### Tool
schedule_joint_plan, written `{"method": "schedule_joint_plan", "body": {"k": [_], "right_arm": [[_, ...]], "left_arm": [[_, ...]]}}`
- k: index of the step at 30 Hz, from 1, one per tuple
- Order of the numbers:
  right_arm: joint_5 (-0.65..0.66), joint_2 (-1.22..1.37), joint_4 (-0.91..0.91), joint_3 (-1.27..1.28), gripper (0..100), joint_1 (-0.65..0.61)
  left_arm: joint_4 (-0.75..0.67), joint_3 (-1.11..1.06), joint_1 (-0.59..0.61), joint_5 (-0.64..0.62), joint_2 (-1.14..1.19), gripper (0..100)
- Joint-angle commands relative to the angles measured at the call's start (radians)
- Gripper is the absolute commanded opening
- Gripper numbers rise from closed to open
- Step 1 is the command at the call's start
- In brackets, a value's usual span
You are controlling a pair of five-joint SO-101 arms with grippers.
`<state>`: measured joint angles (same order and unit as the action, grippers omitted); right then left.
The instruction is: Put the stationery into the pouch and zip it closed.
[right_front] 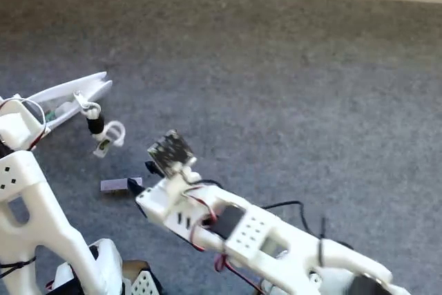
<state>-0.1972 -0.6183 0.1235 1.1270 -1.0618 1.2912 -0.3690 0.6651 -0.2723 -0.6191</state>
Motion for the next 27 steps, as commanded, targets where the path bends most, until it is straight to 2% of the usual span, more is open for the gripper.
{"method": "schedule_joint_plan", "body": {"k": [1,6,27], "right_arm": [[0.017,0.179,0.002,-0.160,16.3,-0.015],[0.172,0.320,0.002,-0.229,16.3,-0.024],[0.183,0.750,0.004,-0.501,15.9,-0.051]], "left_arm": [[-0.023,0.038,0.016,-0.028,-0.030,1],[-0.023,0.036,0.016,-0.028,-0.030,1],[-0.031,0.028,0.013,-0.023,-0.028,1]]}}
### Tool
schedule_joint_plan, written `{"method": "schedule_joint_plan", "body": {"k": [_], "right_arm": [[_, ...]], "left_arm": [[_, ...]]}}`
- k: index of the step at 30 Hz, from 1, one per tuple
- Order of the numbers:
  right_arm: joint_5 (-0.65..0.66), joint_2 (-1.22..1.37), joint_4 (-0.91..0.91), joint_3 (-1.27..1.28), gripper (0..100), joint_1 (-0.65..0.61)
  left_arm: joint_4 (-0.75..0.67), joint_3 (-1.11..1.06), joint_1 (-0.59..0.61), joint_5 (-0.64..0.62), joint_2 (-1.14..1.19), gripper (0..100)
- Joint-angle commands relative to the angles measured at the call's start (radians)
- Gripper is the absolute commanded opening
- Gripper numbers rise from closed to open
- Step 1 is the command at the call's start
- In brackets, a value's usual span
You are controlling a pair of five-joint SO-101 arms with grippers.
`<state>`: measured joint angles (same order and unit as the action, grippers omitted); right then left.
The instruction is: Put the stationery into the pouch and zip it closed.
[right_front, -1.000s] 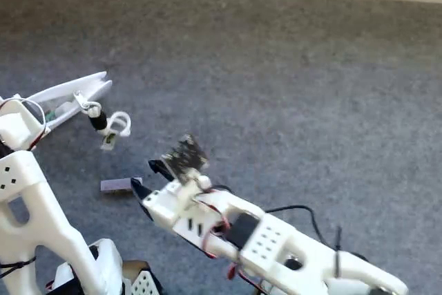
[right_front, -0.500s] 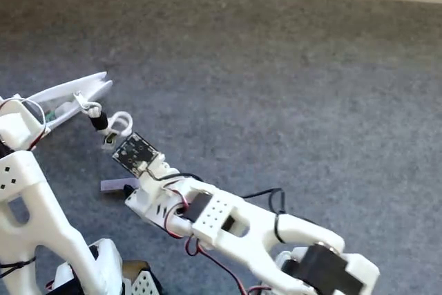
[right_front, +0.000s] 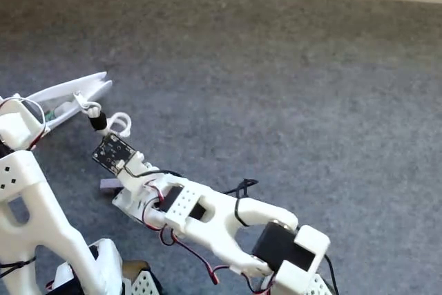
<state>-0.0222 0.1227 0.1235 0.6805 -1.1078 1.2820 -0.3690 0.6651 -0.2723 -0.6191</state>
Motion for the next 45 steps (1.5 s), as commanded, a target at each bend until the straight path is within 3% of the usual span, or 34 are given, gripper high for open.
{"method": "schedule_joint_plan", "body": {"k": [1,13,19,23,28,33,40,45], "right_arm": [[0.008,0.012,0.005,-0.054,15.9,-0.005],[0.008,0.094,0.295,-0.213,15.9,0.031],[0.008,0.131,0.303,-0.246,13.9,0.041],[0.011,0.131,0.302,-0.251,0.2,0.041],[0.109,0.130,0.302,-0.246,0.4,0.036],[0.126,0.128,0.306,-0.242,0.4,0.035],[0.126,-0.042,0.570,-0.242,0.4,0.050],[0.126,-0.143,0.708,-0.242,0.4,0.128]], "left_arm": [[-0.021,0.028,0.013,-0.023,-0.028,1],[-0.020,0.028,0.012,-0.023,-0.028,1],[-0.020,0.028,0.012,-0.023,-0.028,1],[-0.020,0.028,0.012,-0.023,-0.028,1],[-0.020,0.028,0.012,-0.023,-0.028,1],[-0.020,0.028,0.012,-0.023,-0.028,1],[-0.021,0.028,0.012,-0.023,-0.028,1],[-0.026,0.028,0.010,-0.026,-0.028,1]]}}
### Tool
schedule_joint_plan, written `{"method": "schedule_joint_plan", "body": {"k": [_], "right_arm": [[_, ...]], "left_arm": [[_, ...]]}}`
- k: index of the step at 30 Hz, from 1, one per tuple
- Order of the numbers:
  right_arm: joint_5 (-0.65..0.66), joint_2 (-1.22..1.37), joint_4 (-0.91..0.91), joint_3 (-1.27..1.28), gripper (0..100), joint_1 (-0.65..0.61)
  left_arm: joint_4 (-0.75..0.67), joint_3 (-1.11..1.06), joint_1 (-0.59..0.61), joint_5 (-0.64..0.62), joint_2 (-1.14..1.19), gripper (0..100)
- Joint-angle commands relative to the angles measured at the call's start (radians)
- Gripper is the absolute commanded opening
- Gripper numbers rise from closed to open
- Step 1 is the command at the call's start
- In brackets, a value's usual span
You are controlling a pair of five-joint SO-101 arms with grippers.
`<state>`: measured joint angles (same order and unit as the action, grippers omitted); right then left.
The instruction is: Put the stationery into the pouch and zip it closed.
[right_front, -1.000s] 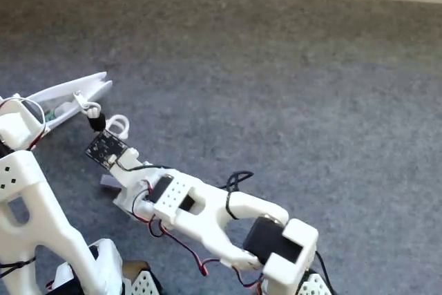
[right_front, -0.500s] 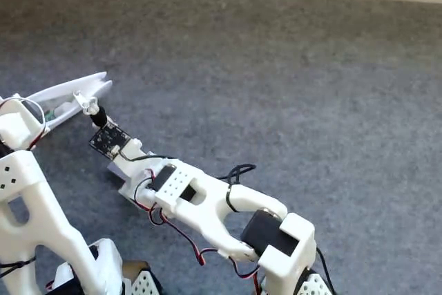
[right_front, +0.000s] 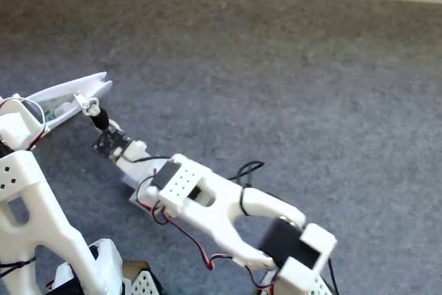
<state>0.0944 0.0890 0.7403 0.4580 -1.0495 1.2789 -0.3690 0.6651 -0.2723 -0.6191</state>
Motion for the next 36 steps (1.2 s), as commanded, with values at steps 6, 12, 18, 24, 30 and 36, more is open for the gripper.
{"method": "schedule_joint_plan", "body": {"k": [6,12,18,24,30,36], "right_arm": [[0.011,-0.179,0.125,-0.019,0.4,0.193],[0.011,-0.226,0.125,-0.019,0.4,0.265],[0.011,-0.228,0.122,-0.028,0.4,0.420],[0.006,-0.226,0.065,-0.030,0.4,0.507],[0.005,-0.225,0.036,-0.022,0.4,0.509],[0.005,-0.223,0.085,-0.028,0.4,0.507]], "left_arm": [[-0.023,0.028,0.010,-0.026,-0.028,1],[-0.018,0.028,0.008,-0.026,-0.028,1],[-0.017,0.028,-0.059,-0.025,-0.028,1],[-0.017,0.027,-0.139,-0.021,-0.028,1],[-0.017,0.007,-0.226,-0.020,-0.028,1],[-0.015,0.001,-0.286,0.032,-0.028,1]]}}
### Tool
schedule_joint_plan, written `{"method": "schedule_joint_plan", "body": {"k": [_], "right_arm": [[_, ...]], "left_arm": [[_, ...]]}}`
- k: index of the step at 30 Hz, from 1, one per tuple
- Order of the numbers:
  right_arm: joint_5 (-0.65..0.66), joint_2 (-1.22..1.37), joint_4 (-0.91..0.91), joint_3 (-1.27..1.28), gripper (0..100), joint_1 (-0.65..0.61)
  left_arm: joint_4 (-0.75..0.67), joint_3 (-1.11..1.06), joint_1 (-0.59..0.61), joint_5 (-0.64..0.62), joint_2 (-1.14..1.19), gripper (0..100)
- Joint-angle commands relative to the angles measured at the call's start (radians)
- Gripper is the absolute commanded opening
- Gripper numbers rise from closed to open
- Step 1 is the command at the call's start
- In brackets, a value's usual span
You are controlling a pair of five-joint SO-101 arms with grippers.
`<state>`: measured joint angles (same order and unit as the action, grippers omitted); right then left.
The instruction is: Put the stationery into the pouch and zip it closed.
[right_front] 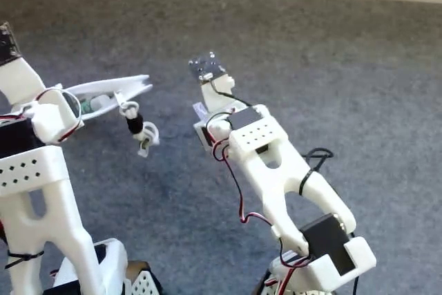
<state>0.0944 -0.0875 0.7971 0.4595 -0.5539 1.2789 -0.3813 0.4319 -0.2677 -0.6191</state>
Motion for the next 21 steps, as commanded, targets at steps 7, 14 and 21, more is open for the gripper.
{"method": "schedule_joint_plan", "body": {"k": [7,14,21], "right_arm": [[0.003,-0.047,0.067,-0.033,0.4,-0.002],[-0.025,-0.047,0.085,-0.031,0.4,-0.048],[-0.031,-0.047,0.093,-0.031,14.3,-0.048]], "left_arm": [[0.012,0.019,-0.058,0.031,-0.028,1],[0.012,0.016,-0.058,0.032,-0.030,1],[0.009,0.015,-0.058,0.032,-0.030,1]]}}
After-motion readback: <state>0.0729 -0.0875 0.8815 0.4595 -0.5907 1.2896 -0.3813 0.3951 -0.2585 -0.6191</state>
